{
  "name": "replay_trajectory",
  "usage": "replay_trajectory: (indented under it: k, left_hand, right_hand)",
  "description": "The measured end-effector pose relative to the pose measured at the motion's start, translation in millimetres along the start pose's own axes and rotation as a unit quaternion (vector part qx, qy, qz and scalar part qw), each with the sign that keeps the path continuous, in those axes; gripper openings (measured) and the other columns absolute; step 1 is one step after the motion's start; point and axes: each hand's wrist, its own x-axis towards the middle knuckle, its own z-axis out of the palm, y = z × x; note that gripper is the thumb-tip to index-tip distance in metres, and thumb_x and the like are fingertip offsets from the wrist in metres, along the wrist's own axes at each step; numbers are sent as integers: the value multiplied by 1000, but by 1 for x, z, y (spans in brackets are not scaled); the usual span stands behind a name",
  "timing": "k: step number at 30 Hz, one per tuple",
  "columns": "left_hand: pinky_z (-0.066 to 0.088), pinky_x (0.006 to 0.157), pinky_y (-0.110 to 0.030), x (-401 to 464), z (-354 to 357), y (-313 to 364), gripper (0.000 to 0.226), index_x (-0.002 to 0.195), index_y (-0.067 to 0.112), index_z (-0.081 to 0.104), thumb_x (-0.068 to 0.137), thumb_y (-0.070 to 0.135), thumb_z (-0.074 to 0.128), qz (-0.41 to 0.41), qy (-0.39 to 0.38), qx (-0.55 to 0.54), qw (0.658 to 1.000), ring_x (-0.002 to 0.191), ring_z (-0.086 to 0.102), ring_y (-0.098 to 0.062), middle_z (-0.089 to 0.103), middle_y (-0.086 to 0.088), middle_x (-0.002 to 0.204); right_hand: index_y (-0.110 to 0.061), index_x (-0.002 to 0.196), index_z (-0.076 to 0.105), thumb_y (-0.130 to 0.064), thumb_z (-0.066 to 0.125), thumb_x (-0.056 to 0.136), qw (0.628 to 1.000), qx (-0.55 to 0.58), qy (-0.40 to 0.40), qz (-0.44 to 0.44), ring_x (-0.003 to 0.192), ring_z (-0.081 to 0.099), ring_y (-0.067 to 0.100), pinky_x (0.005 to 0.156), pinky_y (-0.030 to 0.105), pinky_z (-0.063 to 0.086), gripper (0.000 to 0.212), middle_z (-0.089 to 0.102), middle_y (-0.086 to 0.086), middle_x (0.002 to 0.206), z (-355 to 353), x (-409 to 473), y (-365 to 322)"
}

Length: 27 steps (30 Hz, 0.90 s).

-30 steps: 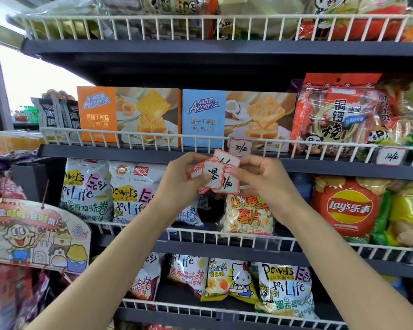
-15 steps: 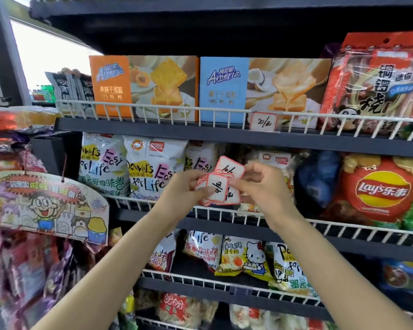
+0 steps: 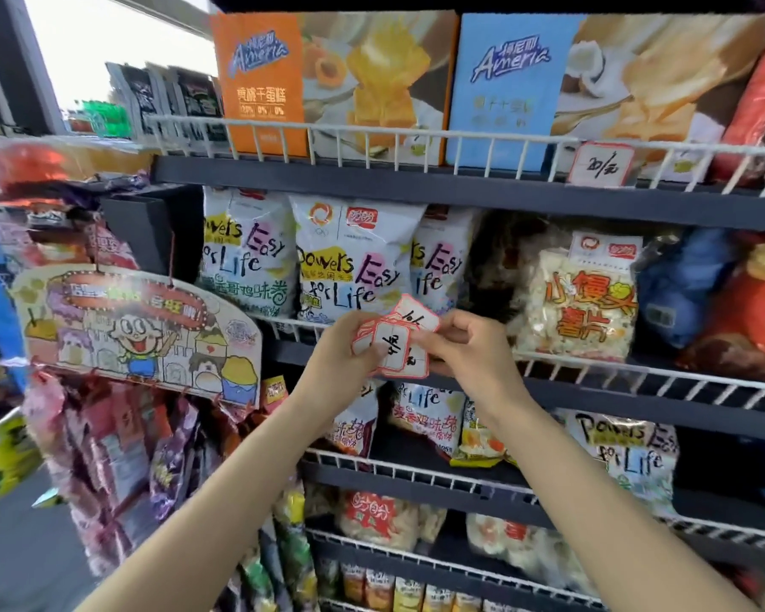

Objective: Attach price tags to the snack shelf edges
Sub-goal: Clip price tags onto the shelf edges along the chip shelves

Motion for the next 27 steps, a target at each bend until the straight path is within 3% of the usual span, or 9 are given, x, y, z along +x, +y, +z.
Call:
replay_trajectory:
  k: [4,8,13,15,17,19,22,27]
  left_hand:
    - [51,88,-35,9,-10,-17,33,124,14,48,92,10,53,-25,1,44,999,99,60,-17,60,-4,116]
    - [48,90,-35,15,-19,-39,39,127,12,46,90,12,55,-57,2,80,995,110,56,-22,56,-5,124]
    - [48,96,-40,19,-35,-49,38,125,10,47,89,10,58,-84,-7,18,996,107,60,-22,59,-7,124]
    - [50,94,-37,16,-40,-48,34,122,9,49,89,6,58,-65,-25,-37,997,105,61,-19,63,-7,117]
    - [54,84,-24,11,-42,-48,30,117,12,52,89,4,59,-36,-42,-62,997,94,65,-9,68,-1,105]
    - [54,76,-16,8,-43,-48,28,111,16,54,87,3,60,-22,-59,-75,995,85,66,-3,70,4,98]
    - [55,76,-20,7,-44,-47,29,111,14,55,86,2,62,-15,-65,-77,995,87,67,-9,71,0,98]
    - [56,81,-31,7,-45,-44,31,107,14,55,83,-4,63,0,-85,-52,995,87,67,-13,70,-2,96]
  right_hand:
    - [-6,75,57,-4,60,88,1000,10,20,22,57,67,9,52,20,54,14,67,10,75,17,4,9]
    - [-5,93,58,-2,51,93,998,-19,45,26,61,69,11,57,21,57,8,70,12,83,29,8,20]
    - [-21,117,54,0,46,95,993,-96,74,5,72,71,17,68,30,59,31,71,10,90,34,11,29]
    - [-23,112,59,1,44,94,983,-169,66,-27,70,71,13,70,34,59,33,71,7,95,35,9,31]
    - [-22,99,67,-1,44,93,968,-239,48,-59,68,70,10,70,43,57,32,71,-6,94,36,6,32]
    - [-27,88,68,-3,46,93,962,-260,40,-78,70,69,12,68,40,57,33,69,-17,87,38,1,31]
    - [-23,87,69,-4,47,95,977,-199,29,-68,72,69,12,61,22,56,30,71,-7,84,42,0,28]
    - [-15,78,68,-2,45,93,995,-97,32,5,65,67,5,55,25,58,30,68,-1,79,46,-1,21]
